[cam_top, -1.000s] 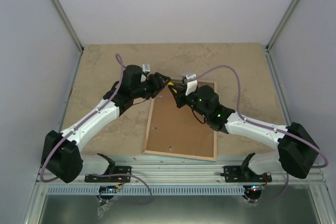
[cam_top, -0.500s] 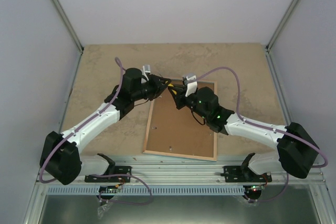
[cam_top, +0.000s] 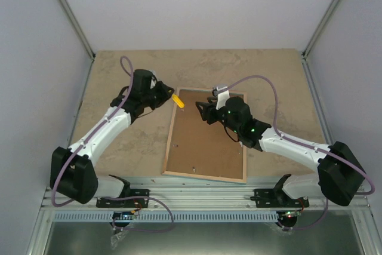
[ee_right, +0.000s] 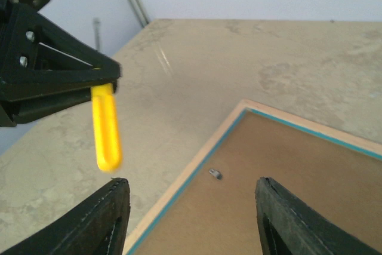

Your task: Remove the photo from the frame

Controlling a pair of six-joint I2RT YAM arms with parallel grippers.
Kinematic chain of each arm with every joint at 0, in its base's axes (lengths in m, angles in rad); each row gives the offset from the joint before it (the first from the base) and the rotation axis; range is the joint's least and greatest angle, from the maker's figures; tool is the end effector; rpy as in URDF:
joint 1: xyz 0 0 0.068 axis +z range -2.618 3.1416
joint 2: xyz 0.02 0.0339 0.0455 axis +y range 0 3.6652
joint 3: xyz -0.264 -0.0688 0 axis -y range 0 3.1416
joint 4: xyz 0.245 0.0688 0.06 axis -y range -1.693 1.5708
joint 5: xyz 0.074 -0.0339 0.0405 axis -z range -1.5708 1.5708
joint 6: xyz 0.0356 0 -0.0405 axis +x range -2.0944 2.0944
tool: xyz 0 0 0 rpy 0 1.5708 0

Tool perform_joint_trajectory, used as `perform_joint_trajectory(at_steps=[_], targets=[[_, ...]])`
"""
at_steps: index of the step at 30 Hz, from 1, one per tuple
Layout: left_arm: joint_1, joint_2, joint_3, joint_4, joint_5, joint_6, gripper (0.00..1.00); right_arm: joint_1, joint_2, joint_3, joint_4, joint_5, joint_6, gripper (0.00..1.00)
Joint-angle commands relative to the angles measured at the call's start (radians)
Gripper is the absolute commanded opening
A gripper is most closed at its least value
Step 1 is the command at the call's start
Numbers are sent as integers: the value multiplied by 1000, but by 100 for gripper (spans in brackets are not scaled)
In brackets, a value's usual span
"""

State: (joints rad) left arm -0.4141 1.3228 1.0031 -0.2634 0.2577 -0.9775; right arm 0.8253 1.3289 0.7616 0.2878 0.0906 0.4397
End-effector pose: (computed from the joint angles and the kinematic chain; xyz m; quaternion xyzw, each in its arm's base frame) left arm 0.2684 -0.1279 0.2897 -0.1842 0.8557 -0.3882 0.2883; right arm 0.2064 0.2189 0.2586 -0.1261 0.7883 0.3262 0.5062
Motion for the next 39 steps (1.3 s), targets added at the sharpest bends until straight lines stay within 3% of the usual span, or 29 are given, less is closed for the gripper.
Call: perform_joint_trajectory(at_steps=[1,5,13,21,29,35,39], targets=[[107,73,67,-221,-92,235,0,-45,-50,-27,-112,-11,-16,61],[207,170,117,-306,-172,360,0,-86,-97,-62,-159,-11,-31,70],[427,380,184,-288,-118,451,0,-174,-167,-102,-246,-6,-52,97],[552,634,376,-344,-139,505,0,-229,-218,-143,-279,8,-64,98],[587,806,563,-416,-183,539,0,-276,-205,-144,-299,4,-74,98],[595,872,616,-442,-213,551,10,-287,-182,-139,-295,-7,-72,98],[596,892,625,-441,-232,555,23,-291,-183,-143,-295,-9,-69,98]])
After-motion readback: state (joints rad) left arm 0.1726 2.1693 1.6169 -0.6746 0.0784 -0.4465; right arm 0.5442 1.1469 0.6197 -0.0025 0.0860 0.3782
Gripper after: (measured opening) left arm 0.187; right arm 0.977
